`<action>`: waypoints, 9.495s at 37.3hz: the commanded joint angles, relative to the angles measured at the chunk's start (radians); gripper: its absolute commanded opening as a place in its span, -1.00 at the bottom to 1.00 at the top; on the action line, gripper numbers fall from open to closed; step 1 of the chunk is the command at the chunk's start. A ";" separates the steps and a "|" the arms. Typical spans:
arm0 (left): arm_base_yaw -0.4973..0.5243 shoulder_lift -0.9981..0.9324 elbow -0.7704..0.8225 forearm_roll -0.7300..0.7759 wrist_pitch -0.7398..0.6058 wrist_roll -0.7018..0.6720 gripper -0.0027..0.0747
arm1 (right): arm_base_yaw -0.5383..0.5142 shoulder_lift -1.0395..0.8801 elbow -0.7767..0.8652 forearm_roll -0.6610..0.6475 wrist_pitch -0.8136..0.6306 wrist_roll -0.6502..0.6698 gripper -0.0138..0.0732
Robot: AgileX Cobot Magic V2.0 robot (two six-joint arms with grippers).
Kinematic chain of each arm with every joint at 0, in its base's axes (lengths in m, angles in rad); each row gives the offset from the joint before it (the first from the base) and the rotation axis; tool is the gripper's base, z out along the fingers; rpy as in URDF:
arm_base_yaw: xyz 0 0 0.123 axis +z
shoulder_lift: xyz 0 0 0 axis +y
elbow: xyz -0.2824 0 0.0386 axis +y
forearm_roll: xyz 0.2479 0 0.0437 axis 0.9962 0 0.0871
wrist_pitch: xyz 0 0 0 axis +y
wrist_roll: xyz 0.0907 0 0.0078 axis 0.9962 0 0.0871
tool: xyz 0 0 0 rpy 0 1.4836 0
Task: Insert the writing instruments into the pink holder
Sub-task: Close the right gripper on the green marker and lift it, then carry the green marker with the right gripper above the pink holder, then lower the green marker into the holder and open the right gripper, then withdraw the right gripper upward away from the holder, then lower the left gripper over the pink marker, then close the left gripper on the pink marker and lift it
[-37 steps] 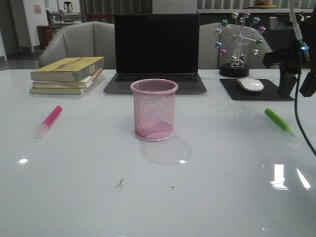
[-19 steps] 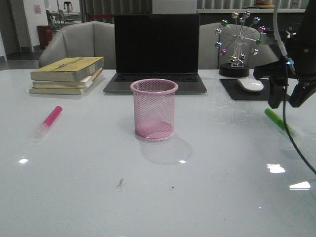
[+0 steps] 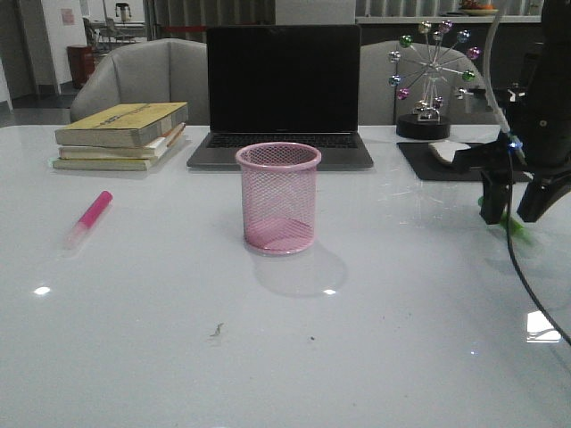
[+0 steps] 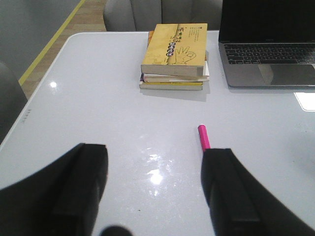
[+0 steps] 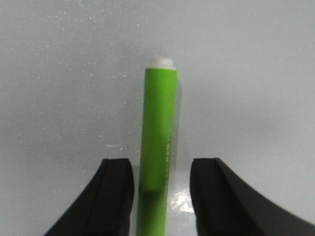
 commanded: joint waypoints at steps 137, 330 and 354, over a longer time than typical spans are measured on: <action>-0.004 -0.003 -0.037 -0.009 -0.082 -0.010 0.31 | 0.502 -0.228 0.231 0.041 -0.937 -0.057 0.19; -0.154 1.409 -1.181 -0.054 0.607 -0.003 0.31 | -0.082 -1.400 0.845 -0.047 -0.183 -0.100 0.19; -0.154 1.433 -1.181 -0.049 0.622 0.024 -0.69 | -0.082 -1.400 0.845 -0.047 -0.183 -0.100 0.19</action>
